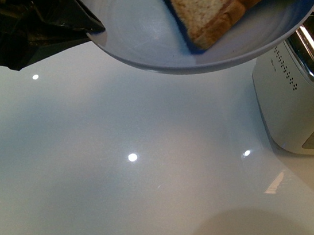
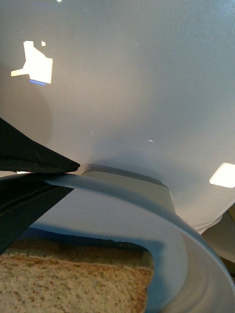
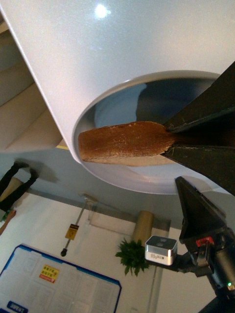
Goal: Left arm holds plate, right arm toasts bread
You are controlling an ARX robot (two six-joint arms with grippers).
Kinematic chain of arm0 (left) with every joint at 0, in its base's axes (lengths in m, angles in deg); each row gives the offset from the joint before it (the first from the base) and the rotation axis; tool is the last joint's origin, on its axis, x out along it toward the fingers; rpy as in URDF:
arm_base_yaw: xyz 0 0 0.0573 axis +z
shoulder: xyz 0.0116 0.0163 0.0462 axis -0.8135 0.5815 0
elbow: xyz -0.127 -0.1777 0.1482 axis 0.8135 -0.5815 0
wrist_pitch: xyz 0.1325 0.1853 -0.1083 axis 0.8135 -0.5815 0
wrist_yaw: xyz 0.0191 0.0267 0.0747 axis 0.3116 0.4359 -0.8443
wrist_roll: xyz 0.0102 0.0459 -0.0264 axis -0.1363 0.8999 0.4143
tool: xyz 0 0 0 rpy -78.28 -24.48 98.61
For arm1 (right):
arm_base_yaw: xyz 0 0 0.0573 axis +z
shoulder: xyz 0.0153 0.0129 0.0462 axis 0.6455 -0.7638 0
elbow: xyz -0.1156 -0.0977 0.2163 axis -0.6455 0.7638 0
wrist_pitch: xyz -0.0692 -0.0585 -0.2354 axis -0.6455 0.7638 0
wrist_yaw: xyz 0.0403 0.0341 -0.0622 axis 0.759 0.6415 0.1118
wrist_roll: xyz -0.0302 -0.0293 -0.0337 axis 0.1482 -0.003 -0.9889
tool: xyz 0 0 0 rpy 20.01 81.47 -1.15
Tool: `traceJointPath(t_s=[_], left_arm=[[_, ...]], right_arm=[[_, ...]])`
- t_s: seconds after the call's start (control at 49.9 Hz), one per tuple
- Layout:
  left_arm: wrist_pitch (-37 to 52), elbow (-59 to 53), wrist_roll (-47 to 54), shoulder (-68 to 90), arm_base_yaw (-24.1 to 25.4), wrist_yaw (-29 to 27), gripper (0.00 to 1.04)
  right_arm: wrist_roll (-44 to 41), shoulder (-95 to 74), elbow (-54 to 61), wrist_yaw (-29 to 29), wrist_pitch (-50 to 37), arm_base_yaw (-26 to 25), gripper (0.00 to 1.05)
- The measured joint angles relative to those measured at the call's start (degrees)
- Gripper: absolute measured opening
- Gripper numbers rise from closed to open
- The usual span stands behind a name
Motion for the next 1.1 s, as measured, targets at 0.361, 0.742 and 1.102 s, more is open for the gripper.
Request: traceJointPath(t_s=[0.361,0.742,1.102], left_arm=[[0.0,0.0,0.0,0.0,0.0,0.0,0.03],[0.0,0.0,0.0,0.0,0.0,0.0,0.03],[0.0,0.0,0.0,0.0,0.0,0.0,0.03]], right_arm=[[-5.6,4.7,-5.5,-0.7,4.7,-8.7,0.03],[-30.6,5.5,-9.9,-13.6,7.1,-18.6,0.03],[-42.5,-4.4,-7.7,-19.3,2.2,-14.7,0.03]])
